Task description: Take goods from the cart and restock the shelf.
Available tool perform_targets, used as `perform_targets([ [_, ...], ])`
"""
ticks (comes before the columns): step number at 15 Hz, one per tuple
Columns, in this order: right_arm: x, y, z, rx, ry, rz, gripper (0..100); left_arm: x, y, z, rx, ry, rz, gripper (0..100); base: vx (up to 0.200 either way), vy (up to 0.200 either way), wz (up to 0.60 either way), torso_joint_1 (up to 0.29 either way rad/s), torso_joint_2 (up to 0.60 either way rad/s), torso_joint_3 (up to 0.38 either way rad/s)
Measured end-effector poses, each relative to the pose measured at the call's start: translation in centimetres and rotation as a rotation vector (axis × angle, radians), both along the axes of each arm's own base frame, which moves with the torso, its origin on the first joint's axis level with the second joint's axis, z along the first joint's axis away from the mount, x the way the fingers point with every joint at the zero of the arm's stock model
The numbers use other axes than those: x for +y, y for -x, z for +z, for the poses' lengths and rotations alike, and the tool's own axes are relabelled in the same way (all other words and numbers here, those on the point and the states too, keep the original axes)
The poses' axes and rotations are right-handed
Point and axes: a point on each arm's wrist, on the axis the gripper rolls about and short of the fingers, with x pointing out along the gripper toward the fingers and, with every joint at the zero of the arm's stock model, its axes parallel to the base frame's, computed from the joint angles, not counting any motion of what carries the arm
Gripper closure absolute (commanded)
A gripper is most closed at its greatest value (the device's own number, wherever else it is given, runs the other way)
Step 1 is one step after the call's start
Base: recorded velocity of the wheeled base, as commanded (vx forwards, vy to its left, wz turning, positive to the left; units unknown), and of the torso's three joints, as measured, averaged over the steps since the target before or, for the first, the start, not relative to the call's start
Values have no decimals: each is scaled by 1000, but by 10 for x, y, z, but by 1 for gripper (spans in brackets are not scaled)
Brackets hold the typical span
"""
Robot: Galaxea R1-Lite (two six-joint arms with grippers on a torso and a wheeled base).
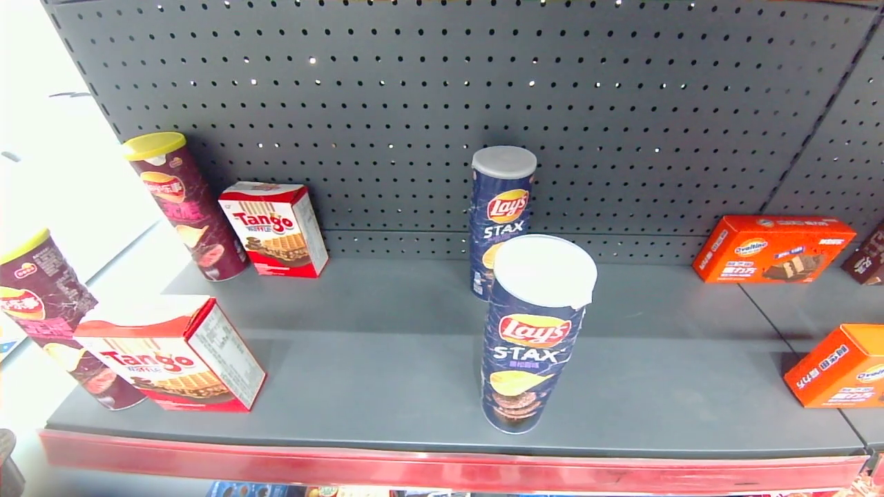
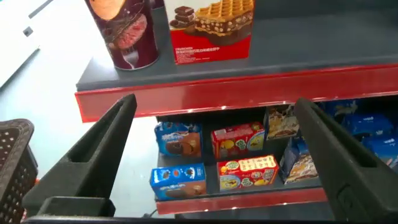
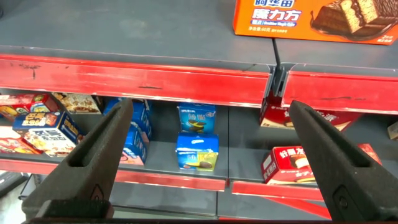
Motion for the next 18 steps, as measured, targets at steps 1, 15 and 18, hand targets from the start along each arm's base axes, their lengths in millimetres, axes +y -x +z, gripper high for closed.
perform_targets([
  [1, 0, 0, 0, 0, 0, 0, 0, 1, 0, -2, 24, 4, 57, 0, 0, 0, 0, 0, 0, 0],
  [15, 0, -2, 49, -80, -20, -6, 0, 3, 0, -4, 44, 47, 116, 0, 0, 0, 0, 0, 0, 0],
  [18, 5, -32, 108, -57, -28, 81, 0, 2, 0, -4, 44, 53, 107, 0, 0, 0, 0, 0, 0, 0],
])
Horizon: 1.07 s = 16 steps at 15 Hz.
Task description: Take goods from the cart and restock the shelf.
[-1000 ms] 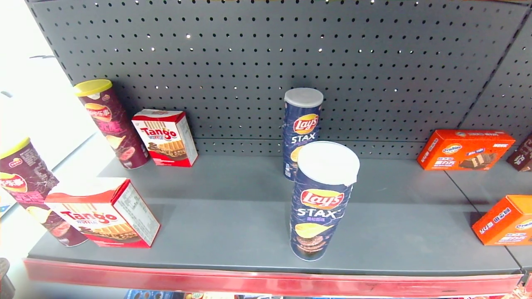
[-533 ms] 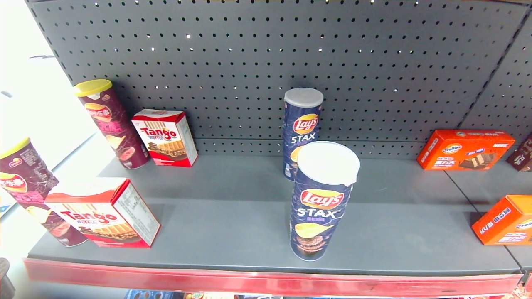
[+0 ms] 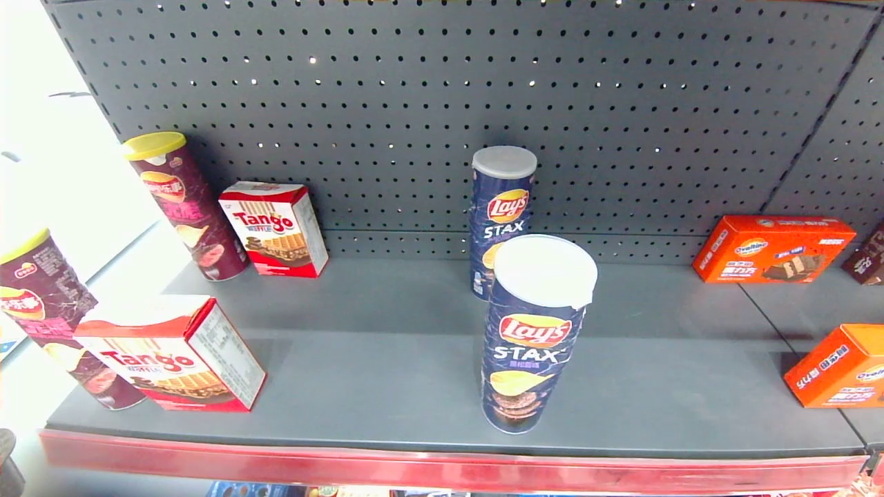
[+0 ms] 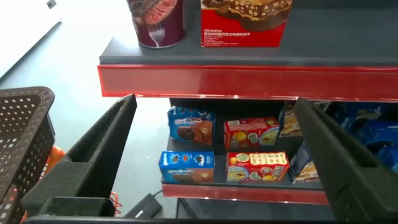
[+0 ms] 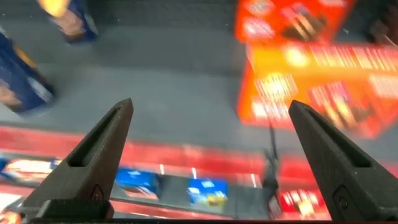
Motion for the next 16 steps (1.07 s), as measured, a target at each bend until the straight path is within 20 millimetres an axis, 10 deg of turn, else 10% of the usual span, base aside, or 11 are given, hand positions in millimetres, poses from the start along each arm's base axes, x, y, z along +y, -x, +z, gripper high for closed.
perform_targets([
  [5, 26, -66, 40, 91, 105, 231, 0, 0, 0, 0, -1, 3, -1, 0, 0, 0, 0, 0, 0, 0],
  [16, 110, -143, 28, 260, 262, 534, 0, 0, 0, 0, 0, 4, -1, 0, 0, 0, 0, 0, 0, 0],
])
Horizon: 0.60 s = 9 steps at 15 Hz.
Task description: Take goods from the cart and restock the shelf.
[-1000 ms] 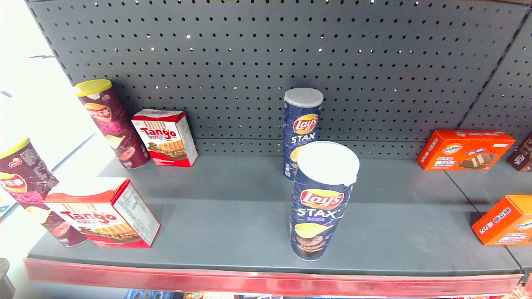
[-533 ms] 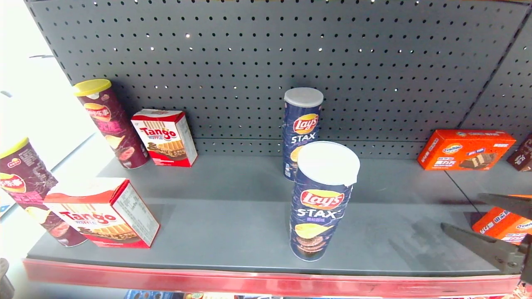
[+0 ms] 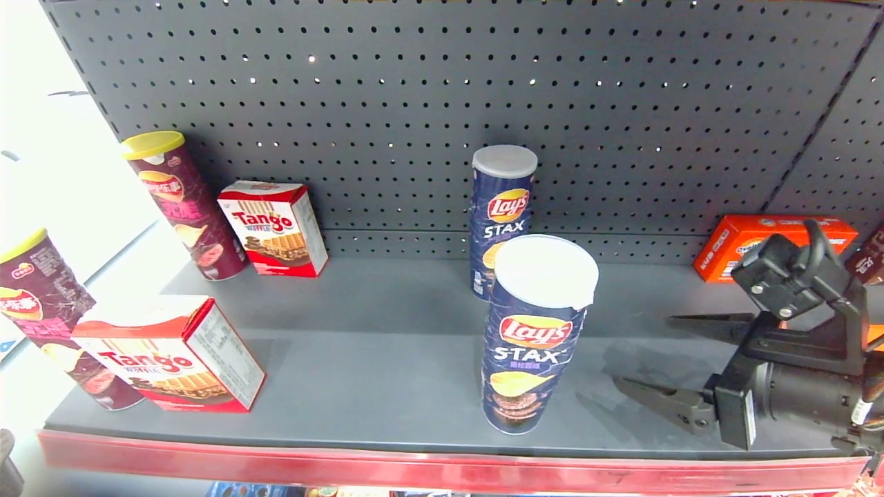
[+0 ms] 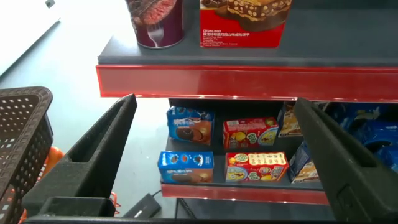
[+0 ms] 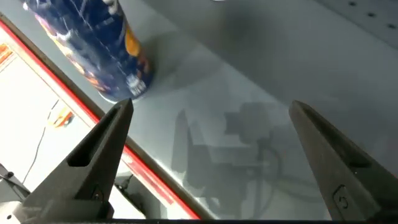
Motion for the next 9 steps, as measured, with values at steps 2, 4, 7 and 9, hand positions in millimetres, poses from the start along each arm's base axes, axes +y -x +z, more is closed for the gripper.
perform_targets([
  [2, 11, -8, 2, 6, 4, 23, 0, 0, 0, 0, 1, 0, 0, 0, 0, 0, 0, 0, 0, 0],
  [4, 19, -13, 0, 16, 12, 38, 0, 0, 0, 0, 1, 0, 0, 0, 0, 0, 0, 0, 0, 0],
  [7, 26, -17, -5, 34, 33, 55, 0, 0, 0, 0, 1, 0, 0, 0, 0, 0, 0, 0, 0, 0],
  [9, 30, -21, -8, 34, 45, 62, 0, 0, 0, 0, 1, 0, 0, 0, 0, 0, 0, 0, 0, 0],
])
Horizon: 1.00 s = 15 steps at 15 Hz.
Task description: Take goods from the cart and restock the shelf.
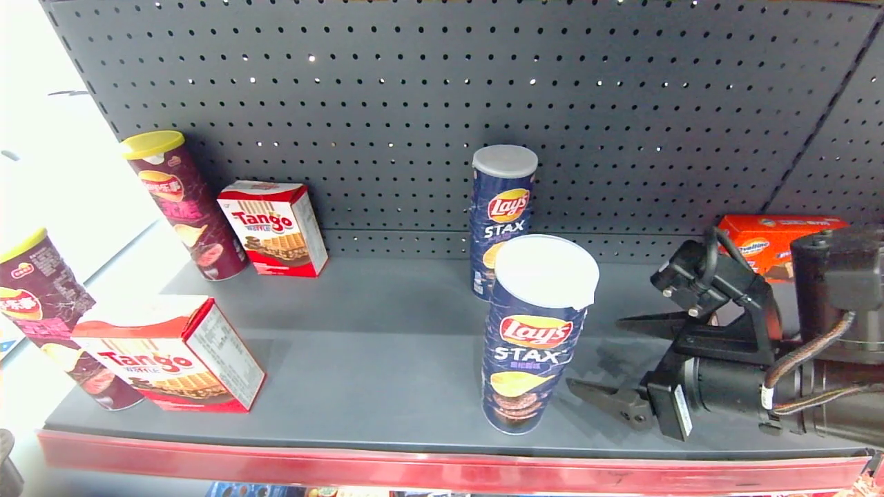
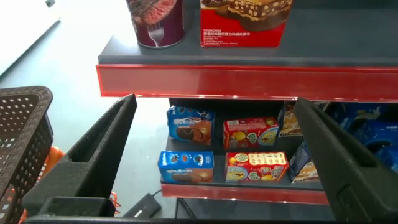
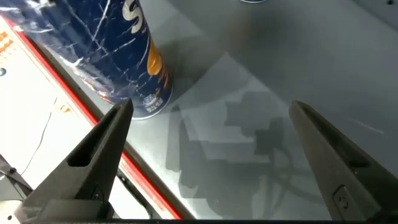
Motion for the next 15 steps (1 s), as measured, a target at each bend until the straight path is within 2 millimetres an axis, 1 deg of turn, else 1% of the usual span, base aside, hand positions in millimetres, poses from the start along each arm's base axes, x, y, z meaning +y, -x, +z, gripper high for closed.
perform_targets([
  [5, 9, -9, -3, 13, 12, 6, 0, 0, 0, 0, -1, 0, -1, 0, 0, 0, 0, 0, 0, 0],
  [10, 11, -11, -6, 21, 18, 5, 0, 0, 0, 0, 0, 0, -3, 0, 0, 0, 0, 0, 0, 0],
  [13, 5, -10, -2, 5, 12, -25, 0, 0, 0, 0, 1, 1, -2, 0, 0, 0, 0, 0, 0, 0],
  [15, -7, -8, 7, -28, -11, -69, 0, 0, 0, 0, 0, 1, -2, 0, 0, 0, 0, 0, 0, 0],
])
